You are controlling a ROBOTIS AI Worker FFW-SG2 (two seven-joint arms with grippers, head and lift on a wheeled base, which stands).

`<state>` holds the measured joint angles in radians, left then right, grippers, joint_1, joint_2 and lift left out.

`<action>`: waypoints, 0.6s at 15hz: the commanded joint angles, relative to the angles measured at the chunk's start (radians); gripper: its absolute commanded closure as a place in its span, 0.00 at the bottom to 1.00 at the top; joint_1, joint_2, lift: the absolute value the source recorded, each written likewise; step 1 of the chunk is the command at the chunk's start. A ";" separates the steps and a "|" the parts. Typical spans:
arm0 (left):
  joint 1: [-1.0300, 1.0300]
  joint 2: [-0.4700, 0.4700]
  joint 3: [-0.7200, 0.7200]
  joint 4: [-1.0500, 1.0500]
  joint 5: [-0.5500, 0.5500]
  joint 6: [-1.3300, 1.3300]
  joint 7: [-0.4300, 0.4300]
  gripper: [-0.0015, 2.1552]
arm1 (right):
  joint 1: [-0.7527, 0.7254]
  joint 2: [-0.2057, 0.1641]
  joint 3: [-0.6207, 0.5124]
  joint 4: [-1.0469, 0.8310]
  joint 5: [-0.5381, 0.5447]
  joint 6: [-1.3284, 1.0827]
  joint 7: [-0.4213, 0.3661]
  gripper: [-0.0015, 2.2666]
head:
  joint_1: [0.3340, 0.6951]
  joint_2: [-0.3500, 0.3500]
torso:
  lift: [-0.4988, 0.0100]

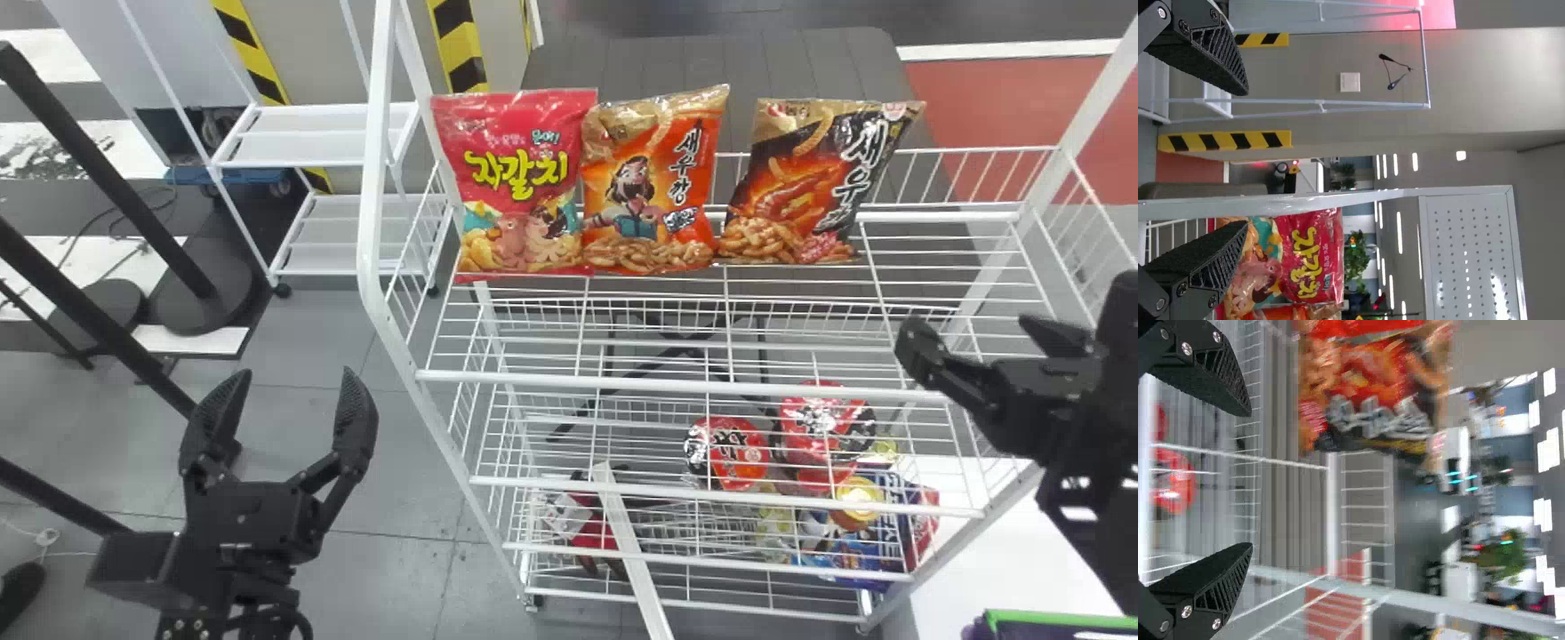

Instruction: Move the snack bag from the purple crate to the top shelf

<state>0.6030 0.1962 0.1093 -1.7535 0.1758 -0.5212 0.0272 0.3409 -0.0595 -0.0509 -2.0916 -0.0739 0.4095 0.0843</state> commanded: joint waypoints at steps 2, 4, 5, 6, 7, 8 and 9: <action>0.018 -0.009 0.001 -0.041 0.004 0.014 -0.006 0.06 | 0.024 0.003 0.042 0.068 0.057 -0.318 0.005 0.06 | 1.00 0.68 | 0.99; 0.031 -0.011 0.001 -0.069 0.001 0.033 -0.006 0.06 | 0.029 0.023 0.063 0.096 0.082 -0.330 0.003 0.06 | 1.00 0.69 | 0.99; 0.037 -0.011 0.001 -0.081 -0.001 0.039 -0.006 0.06 | 0.035 0.029 0.069 0.099 0.100 -0.330 0.005 0.06 | 1.00 0.70 | 0.99; 0.044 -0.011 0.001 -0.098 -0.002 0.042 -0.006 0.06 | 0.047 0.030 0.075 0.099 0.111 -0.336 0.005 0.06 | 1.00 0.71 | 0.99; 0.054 -0.012 0.001 -0.110 -0.002 0.042 -0.006 0.06 | 0.061 0.030 0.077 0.099 0.108 -0.355 0.005 0.06 | 1.00 0.72 | 0.99; 0.058 -0.014 0.001 -0.118 -0.002 0.042 -0.006 0.06 | 0.073 0.035 0.072 0.099 0.100 -0.364 0.006 0.06 | 1.00 0.73 | 0.99; 0.060 -0.014 0.000 -0.126 -0.002 0.042 -0.007 0.06 | 0.087 0.044 0.063 0.099 0.100 -0.386 0.029 0.05 | 1.00 0.73 | 0.99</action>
<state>0.6575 0.1836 0.1103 -1.8672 0.1734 -0.4795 0.0208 0.4087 -0.0249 0.0218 -1.9928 0.0295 0.0487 0.0991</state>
